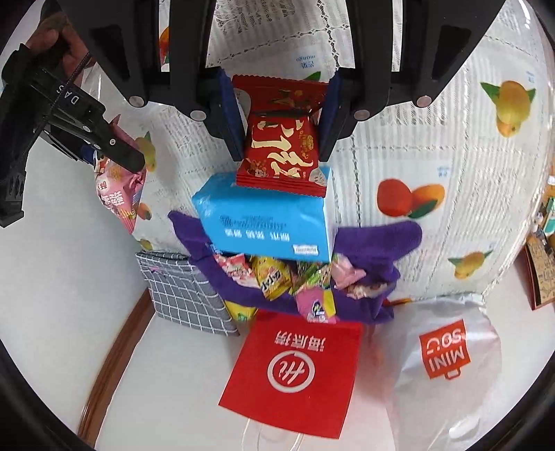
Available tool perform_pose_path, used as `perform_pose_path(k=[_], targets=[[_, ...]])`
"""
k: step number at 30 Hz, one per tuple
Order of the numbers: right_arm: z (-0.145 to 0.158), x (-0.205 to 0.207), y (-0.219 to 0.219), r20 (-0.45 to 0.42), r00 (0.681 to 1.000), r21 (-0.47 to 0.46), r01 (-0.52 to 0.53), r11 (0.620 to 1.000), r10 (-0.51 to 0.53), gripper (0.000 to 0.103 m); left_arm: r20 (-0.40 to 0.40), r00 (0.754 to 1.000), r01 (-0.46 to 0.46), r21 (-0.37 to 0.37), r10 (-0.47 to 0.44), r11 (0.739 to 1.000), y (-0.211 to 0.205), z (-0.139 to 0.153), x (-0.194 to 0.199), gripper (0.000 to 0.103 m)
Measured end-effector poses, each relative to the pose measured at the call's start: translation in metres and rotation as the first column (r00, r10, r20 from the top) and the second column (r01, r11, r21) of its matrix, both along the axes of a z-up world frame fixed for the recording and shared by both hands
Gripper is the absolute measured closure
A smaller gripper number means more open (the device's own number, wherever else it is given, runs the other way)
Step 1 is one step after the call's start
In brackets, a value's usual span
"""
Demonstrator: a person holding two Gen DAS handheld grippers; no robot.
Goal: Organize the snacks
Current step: 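Carry the red packet and panda candy bag with both tools onto the purple towel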
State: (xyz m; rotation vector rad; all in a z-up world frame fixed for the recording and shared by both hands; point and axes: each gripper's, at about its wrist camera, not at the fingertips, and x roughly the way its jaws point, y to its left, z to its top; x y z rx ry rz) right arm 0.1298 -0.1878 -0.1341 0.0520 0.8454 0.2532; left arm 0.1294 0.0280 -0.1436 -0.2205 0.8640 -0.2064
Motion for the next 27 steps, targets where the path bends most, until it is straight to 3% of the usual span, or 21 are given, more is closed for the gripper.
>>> perform_pose_path(k=[13, 27], targets=[[0.028, 0.010, 0.024, 0.039, 0.998, -0.015, -0.038, 0.999, 0.039, 0.049, 0.032, 0.999, -0.008, 0.012, 0.008, 1.000, 0.017, 0.027, 0.009, 0.064], [0.034, 0.064, 0.039, 0.040, 0.998, -0.001, -0.051, 0.999, 0.051, 0.049, 0.052, 0.999, -0.002, 0.049, 0.000, 0.999, 0.023, 0.044, 0.052, 0.064]])
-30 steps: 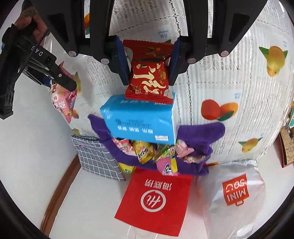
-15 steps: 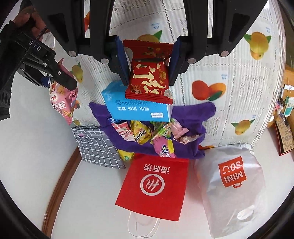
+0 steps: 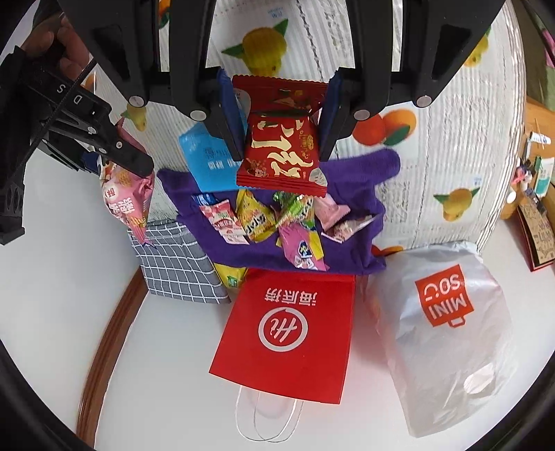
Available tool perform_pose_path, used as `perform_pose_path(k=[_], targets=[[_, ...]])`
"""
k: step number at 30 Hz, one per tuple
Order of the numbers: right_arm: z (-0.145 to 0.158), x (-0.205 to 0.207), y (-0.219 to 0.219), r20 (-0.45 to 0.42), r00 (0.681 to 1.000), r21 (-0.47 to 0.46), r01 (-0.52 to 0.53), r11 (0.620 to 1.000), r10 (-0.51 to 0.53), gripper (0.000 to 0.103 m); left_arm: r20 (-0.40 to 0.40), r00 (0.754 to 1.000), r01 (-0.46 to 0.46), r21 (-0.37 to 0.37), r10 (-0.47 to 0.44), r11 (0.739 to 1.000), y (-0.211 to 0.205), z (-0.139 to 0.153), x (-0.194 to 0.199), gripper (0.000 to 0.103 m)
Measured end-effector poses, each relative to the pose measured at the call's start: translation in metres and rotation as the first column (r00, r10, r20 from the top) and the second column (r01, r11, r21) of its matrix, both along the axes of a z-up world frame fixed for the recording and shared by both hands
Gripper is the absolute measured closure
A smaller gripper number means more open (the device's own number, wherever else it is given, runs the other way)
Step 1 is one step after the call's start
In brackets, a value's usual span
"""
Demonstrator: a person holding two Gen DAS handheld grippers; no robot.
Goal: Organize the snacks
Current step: 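Carry the red packet and panda candy bag with both tools onto the purple towel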
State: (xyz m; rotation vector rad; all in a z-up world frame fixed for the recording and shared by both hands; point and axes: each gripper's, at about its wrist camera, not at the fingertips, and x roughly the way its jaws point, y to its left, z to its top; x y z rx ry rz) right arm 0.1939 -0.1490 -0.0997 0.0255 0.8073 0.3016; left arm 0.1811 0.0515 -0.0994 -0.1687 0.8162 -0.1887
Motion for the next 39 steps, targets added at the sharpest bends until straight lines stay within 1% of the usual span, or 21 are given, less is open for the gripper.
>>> perform_pose_path(k=[8, 20, 30, 39], targets=[[0.000, 0.037, 0.002, 0.001, 1.000, -0.001, 0.001, 1.000, -0.001, 0.049, -0.002, 1.000, -0.004, 0.020, 0.004, 1.000, 0.002, 0.002, 0.029, 0.064], [-0.001, 0.073, 0.000, 0.012, 1.000, -0.004, 0.008, 1.000, -0.008, 0.049, -0.003, 1.000, -0.007, 0.034, 0.007, 0.999, 0.001, 0.006, 0.064, 0.064], [-0.008, 0.102, 0.002, 0.016, 1.000, -0.013, 0.020, 1.000, -0.020, 0.049, -0.016, 1.000, -0.014, 0.043, 0.015, 0.999, 0.006, 0.001, 0.082, 0.064], [-0.020, 0.127, -0.003, 0.000, 0.999, 0.014, 0.054, 0.998, -0.054, 0.049, -0.033, 0.999, -0.028, 0.049, 0.030, 0.998, 0.015, -0.007, 0.098, 0.064]])
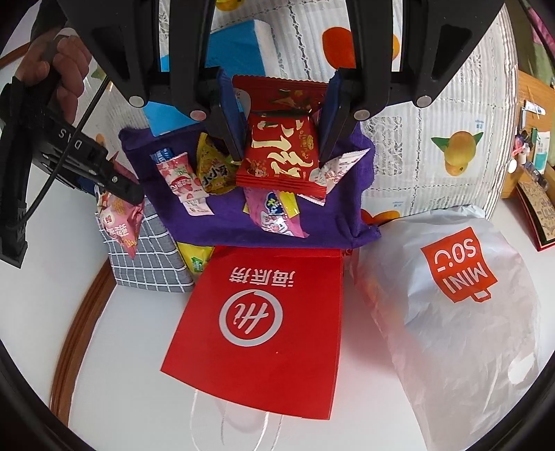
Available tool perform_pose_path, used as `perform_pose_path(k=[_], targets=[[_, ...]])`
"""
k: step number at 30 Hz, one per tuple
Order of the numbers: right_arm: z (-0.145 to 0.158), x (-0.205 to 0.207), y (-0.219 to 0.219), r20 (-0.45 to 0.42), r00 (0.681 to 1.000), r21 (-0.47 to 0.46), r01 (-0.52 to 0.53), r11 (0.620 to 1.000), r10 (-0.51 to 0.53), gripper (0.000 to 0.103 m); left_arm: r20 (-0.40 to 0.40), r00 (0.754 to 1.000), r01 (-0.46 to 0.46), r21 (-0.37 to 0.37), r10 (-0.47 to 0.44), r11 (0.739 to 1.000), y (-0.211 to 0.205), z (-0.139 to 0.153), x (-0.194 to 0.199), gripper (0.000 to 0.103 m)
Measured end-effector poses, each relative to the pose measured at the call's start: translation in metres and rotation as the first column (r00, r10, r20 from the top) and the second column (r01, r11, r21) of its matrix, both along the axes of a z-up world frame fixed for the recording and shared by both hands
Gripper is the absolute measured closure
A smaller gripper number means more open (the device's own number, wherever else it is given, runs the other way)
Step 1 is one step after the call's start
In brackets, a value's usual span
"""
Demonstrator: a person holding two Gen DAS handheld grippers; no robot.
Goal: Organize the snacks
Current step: 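Carry the red packet and panda candy bag with both tools onto the purple towel, then lower and open both tools to drop the red packet and panda bag on the towel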
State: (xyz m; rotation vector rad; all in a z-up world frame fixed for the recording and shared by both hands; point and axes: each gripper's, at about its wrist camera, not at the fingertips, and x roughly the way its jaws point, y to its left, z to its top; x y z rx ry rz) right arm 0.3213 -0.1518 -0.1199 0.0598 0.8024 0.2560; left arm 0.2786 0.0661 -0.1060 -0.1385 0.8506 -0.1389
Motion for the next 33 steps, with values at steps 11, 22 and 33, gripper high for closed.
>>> perform_pose_path(k=[11, 22, 33], targets=[[-0.015, 0.026, -0.004, -0.015, 1.000, -0.021, 0.014, 1.000, -0.014, 0.048, -0.003, 1.000, 0.009, -0.027, -0.009, 1.000, 0.008, -0.006, 0.022, 0.064], [-0.043, 0.053, -0.010, -0.078, 0.997, -0.024, 0.014, 1.000, -0.016, 0.048, -0.018, 0.998, 0.054, -0.005, -0.054, 0.999, -0.020, -0.014, 0.048, 0.064], [-0.066, 0.063, -0.005, -0.107, 0.994, -0.028, -0.008, 1.000, 0.005, 0.048, -0.024, 0.997, 0.072, -0.010, -0.072, 0.997, -0.032, -0.020, 0.067, 0.064]])
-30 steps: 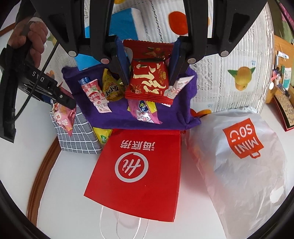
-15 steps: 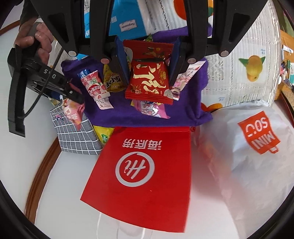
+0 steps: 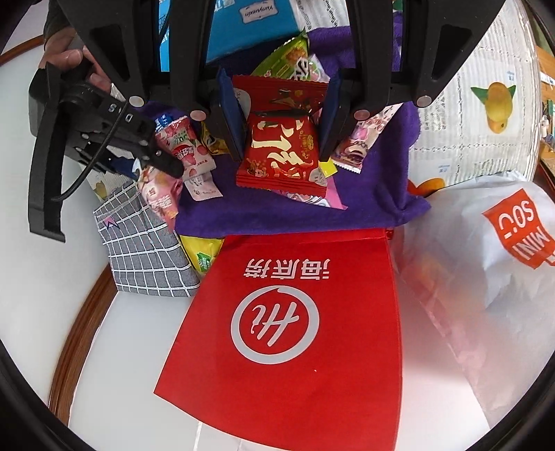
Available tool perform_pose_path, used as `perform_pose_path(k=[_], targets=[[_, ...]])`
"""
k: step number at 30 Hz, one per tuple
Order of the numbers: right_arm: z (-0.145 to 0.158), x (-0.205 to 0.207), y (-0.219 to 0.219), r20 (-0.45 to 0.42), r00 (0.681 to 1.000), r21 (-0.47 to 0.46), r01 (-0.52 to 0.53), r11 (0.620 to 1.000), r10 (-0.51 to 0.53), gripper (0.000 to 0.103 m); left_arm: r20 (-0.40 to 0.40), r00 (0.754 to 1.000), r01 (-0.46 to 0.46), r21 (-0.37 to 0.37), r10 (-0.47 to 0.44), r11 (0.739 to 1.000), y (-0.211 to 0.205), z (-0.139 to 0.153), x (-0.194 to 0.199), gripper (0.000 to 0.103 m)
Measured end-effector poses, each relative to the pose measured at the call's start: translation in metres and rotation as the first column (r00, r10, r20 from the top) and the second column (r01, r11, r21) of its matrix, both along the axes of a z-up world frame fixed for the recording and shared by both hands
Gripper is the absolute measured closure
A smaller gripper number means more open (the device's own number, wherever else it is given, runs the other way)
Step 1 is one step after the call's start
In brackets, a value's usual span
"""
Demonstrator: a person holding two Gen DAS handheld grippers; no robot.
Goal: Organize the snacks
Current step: 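Lower and open both tools to drop the red packet and panda bag on the towel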
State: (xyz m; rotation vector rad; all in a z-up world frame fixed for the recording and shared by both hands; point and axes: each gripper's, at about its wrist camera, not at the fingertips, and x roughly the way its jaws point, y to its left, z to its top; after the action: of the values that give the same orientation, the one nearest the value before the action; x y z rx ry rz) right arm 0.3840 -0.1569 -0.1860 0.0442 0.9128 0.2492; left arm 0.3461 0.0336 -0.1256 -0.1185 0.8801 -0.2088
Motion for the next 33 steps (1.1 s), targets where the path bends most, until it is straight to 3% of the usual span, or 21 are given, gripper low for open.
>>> perform_pose_path(k=[13, 21, 33], targets=[[0.004, 0.018, 0.014, 0.020, 0.999, -0.049, -0.047, 0.998, 0.048, 0.048, -0.012, 1.000, -0.016, -0.006, 0.016, 1.000, 0.003, -0.007, 0.018, 0.064], [-0.018, 0.031, 0.013, -0.057, 0.998, -0.069, -0.045, 0.997, 0.042, 0.048, -0.023, 1.000, -0.007, -0.011, 0.007, 1.000, 0.002, -0.012, 0.024, 0.064], [-0.019, 0.033, 0.011, -0.072, 0.996, -0.104, -0.064, 0.993, 0.056, 0.048, -0.095, 0.995, -0.028, -0.021, 0.026, 0.999, -0.002, -0.039, 0.040, 0.064]])
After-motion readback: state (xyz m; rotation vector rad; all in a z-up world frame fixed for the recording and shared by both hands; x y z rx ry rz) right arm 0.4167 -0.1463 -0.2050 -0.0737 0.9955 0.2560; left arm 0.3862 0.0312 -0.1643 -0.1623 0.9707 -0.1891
